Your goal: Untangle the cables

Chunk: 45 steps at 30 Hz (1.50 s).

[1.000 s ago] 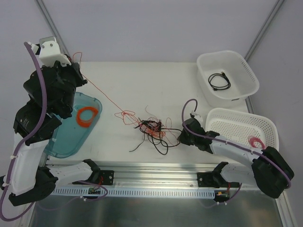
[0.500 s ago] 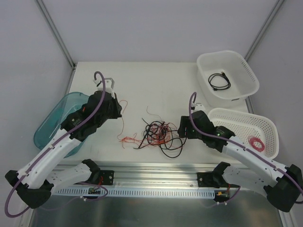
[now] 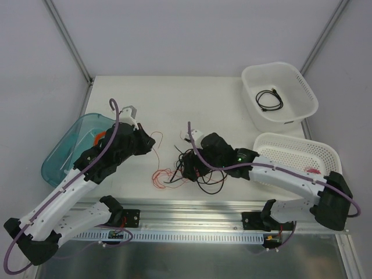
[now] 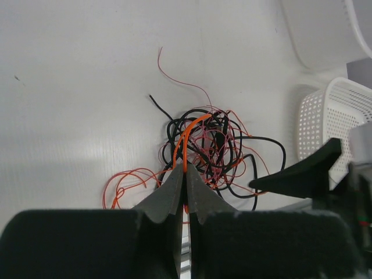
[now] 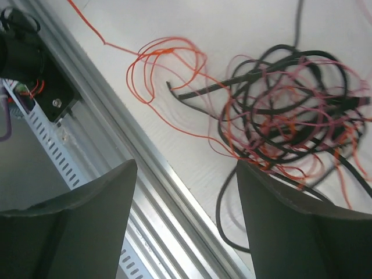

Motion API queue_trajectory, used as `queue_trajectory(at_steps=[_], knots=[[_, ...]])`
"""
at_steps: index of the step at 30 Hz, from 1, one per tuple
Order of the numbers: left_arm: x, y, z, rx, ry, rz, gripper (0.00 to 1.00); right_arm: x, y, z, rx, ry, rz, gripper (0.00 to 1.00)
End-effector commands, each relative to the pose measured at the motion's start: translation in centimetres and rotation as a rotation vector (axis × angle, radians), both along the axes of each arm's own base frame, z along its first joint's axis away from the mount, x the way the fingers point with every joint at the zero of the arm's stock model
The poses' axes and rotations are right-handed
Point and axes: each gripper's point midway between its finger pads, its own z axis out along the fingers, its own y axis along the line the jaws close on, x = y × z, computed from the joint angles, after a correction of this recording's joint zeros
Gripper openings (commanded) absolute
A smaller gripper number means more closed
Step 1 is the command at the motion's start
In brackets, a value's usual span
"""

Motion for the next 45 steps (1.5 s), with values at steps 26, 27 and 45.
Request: queue_trajectory(at_steps=[26, 27, 45], knots=[[-0.3, 1.6, 0.9, -0.205, -0.018, 0.188, 0.00, -2.8, 14.6, -9.7, 0.112, 0.136, 0.255, 0.60], [-0.1, 1.9, 1.2, -0.208, -0.026, 0.207, 0.00, -2.8, 14.6, -10.3, 0.097, 0.142, 0.252, 0.60], [1.2, 5.4, 5.4, -0.188, -0.177, 0.365, 0.00, -2.5, 13.1, -11.7, 0.048, 0.142, 0.210, 0.03]])
